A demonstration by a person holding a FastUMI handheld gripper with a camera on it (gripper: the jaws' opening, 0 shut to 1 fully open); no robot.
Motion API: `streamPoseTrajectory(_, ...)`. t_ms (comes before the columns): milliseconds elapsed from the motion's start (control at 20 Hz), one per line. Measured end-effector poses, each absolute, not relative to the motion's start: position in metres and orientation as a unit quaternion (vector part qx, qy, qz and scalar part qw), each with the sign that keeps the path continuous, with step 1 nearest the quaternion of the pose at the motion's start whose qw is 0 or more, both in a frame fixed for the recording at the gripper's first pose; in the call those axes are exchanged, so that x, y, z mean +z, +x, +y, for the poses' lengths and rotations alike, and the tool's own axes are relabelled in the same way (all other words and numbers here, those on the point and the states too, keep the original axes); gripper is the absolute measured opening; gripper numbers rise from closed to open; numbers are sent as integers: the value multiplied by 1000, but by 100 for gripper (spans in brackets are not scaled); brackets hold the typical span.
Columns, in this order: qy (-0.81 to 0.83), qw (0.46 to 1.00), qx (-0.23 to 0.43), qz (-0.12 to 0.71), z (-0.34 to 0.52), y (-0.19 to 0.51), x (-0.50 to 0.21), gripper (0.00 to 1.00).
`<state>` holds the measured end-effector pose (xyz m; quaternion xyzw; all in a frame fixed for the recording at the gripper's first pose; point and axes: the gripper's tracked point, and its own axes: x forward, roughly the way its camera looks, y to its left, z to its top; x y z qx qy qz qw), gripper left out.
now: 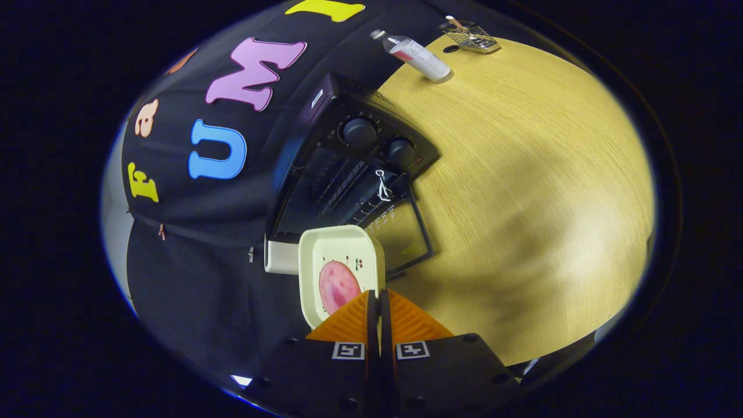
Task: Open the toaster oven, put the food inside, and close the toaster oven door.
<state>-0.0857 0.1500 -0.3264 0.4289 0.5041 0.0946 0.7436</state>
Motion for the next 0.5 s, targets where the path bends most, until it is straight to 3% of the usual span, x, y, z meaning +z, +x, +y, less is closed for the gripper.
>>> streamPoseTrajectory(500,495,744,-55,446,206,-3,-353,6)
